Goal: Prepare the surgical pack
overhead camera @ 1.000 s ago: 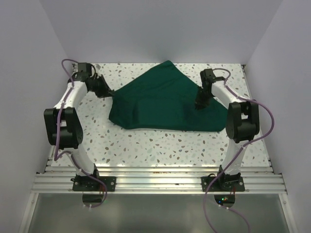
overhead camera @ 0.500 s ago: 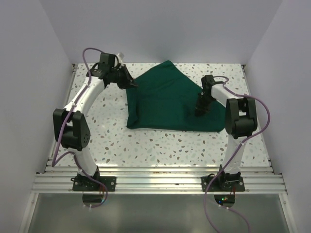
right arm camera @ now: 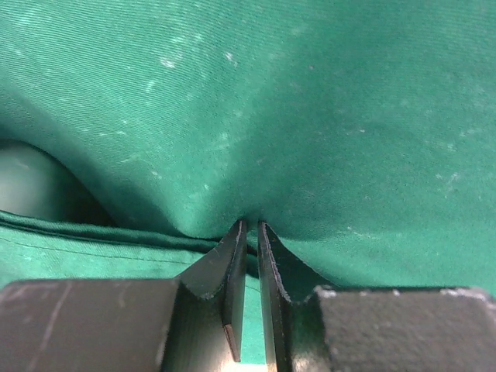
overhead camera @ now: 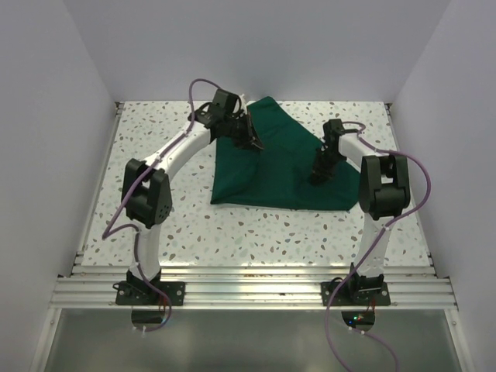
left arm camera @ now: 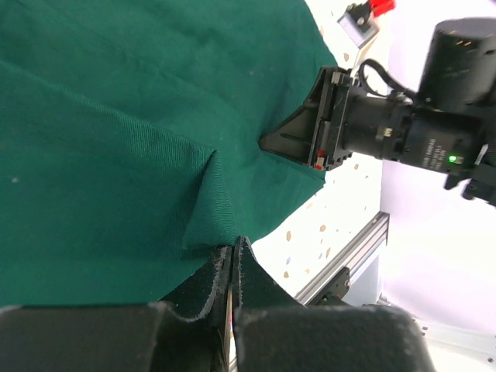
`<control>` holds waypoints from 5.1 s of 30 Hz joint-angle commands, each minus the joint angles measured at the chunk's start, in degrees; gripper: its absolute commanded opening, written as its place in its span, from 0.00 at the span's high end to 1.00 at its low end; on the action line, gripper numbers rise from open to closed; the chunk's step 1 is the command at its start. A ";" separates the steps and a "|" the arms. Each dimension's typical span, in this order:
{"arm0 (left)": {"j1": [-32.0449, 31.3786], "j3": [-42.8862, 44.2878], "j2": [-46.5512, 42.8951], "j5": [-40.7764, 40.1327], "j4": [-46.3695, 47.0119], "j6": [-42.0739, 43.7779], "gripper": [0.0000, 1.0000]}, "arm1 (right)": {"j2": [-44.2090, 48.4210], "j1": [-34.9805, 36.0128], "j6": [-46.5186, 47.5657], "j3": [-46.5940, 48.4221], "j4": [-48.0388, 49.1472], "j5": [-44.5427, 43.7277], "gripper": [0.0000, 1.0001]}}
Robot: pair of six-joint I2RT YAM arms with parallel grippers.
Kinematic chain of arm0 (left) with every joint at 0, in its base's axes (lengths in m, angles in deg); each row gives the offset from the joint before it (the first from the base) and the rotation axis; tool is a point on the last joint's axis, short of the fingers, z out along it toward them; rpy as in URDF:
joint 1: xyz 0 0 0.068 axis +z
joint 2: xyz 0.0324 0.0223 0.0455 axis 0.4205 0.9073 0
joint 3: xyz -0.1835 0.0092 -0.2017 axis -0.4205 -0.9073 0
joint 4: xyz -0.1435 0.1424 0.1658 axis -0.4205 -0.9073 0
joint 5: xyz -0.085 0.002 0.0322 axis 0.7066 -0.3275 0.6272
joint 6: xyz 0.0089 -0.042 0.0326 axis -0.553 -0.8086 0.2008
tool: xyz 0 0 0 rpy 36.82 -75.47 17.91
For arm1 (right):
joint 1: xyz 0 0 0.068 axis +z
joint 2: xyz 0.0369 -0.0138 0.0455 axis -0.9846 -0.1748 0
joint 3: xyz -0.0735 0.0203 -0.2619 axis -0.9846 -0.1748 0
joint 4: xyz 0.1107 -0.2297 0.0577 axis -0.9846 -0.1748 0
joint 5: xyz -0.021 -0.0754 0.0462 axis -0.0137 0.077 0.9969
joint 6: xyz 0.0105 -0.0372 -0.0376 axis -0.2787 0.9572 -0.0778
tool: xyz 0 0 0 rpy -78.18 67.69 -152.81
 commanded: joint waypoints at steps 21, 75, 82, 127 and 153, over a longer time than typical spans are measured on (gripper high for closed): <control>-5.64 6.66 11.39 0.95 -0.02 -1.35 0.91 | -5.80 1.03 1.24 -1.47 1.78 0.74 0.84; -1.42 -11.80 -4.25 0.51 4.03 11.83 0.59 | 8.78 11.67 -4.83 -13.26 2.31 -3.83 0.97; -0.99 -10.04 -4.51 0.16 2.53 13.15 0.59 | 17.99 5.54 -2.81 -7.71 -3.76 -9.72 0.90; 4.46 -16.72 -10.31 -0.98 0.34 18.95 0.59 | 14.23 -22.00 2.73 -17.73 19.10 -0.85 1.00; 17.47 -26.12 -10.75 -4.51 1.65 17.46 0.60 | 13.37 20.79 -4.91 17.75 9.43 -1.02 1.00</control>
